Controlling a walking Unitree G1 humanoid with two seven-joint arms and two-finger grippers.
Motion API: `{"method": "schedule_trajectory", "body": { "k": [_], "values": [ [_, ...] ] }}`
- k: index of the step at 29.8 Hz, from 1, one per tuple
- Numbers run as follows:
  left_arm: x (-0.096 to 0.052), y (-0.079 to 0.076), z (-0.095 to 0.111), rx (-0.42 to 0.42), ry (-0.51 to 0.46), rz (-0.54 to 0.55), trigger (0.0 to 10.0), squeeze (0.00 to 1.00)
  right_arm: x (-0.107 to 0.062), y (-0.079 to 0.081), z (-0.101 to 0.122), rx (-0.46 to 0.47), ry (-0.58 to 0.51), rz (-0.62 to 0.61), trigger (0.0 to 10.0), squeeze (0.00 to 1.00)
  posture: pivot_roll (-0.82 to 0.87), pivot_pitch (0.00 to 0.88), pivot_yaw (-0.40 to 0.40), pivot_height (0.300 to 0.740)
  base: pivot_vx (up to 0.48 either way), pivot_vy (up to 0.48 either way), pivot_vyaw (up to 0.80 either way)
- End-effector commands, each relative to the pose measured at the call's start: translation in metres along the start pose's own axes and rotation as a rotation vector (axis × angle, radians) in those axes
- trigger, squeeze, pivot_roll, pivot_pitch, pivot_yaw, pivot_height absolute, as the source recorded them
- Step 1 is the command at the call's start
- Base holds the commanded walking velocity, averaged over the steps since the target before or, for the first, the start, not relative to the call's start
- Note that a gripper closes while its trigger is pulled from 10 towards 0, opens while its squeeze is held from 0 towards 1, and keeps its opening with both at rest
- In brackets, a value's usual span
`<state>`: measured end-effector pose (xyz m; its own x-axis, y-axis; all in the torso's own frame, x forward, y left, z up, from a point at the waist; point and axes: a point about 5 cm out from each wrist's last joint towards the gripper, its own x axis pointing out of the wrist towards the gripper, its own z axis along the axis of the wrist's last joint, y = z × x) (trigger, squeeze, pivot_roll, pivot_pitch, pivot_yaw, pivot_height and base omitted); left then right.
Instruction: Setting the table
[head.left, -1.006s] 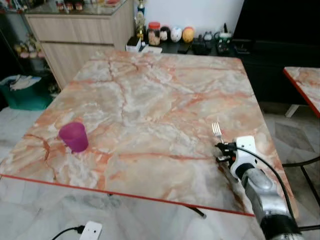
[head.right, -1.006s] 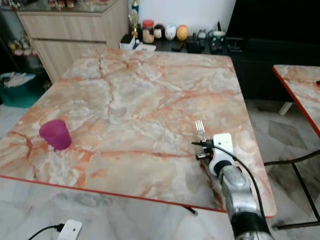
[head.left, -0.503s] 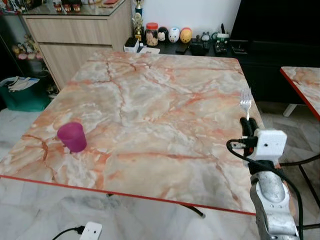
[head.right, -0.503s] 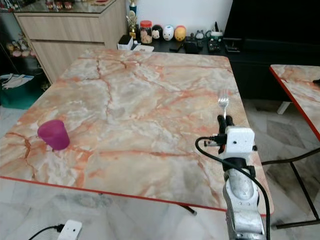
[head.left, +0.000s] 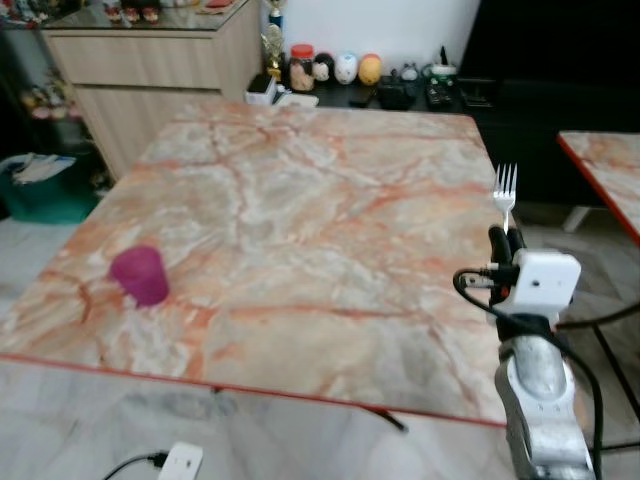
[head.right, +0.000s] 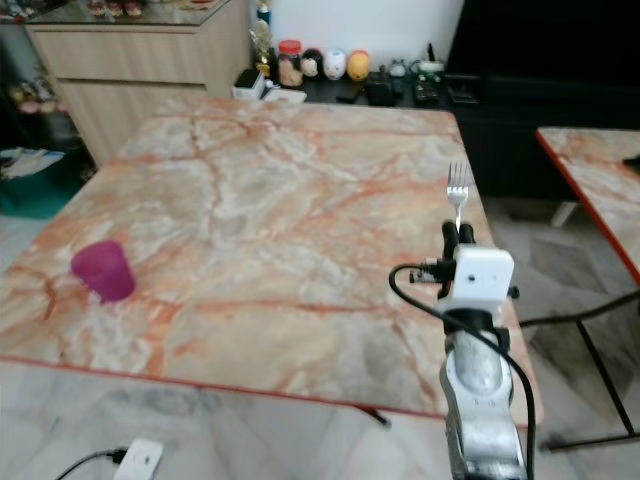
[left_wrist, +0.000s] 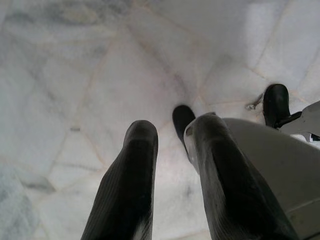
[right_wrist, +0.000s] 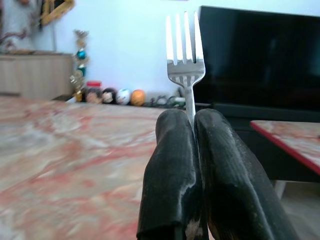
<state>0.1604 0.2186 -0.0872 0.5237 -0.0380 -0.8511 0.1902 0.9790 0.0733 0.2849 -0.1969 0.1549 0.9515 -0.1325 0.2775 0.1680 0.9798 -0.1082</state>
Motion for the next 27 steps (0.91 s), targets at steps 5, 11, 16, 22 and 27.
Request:
{"method": "schedule_trajectory", "body": {
  "k": [5,11,16,22,27],
  "values": [
    [0.0005,-0.0037,0.0008,-0.004,-0.015,-0.010,10.0,0.00,0.0022,-0.0115,0.0008,-0.003,-0.001,-0.044,10.0,0.00,0.01,0.000,-0.020,0.740,0.000,-0.339,-0.15],
    [0.0005,-0.0035,0.0009,-0.006,-0.017,-0.011,10.0,0.00,0.0022,-0.0105,-0.0007,-0.001,0.010,-0.047,10.0,0.00,0.01,0.000,-0.015,0.740,0.000,-0.342,0.00],
    [0.0004,-0.0032,0.0010,-0.007,-0.019,-0.009,10.0,0.00,0.0030,-0.0099,-0.0011,0.001,0.012,-0.043,10.0,0.00,0.01,0.000,-0.016,0.740,0.000,-0.345,0.00],
    [0.0004,-0.0031,0.0009,-0.011,-0.019,-0.008,10.0,0.00,0.0052,-0.0092,-0.0008,0.006,0.007,-0.040,10.0,0.00,0.01,0.000,-0.015,0.740,0.000,-0.345,0.00],
    [0.0004,-0.0032,0.0009,-0.013,-0.020,-0.010,10.0,0.00,0.0057,-0.0089,-0.0013,0.006,0.009,-0.042,10.0,0.00,0.01,0.000,-0.015,0.740,0.000,-0.343,0.00]
  ]
}}
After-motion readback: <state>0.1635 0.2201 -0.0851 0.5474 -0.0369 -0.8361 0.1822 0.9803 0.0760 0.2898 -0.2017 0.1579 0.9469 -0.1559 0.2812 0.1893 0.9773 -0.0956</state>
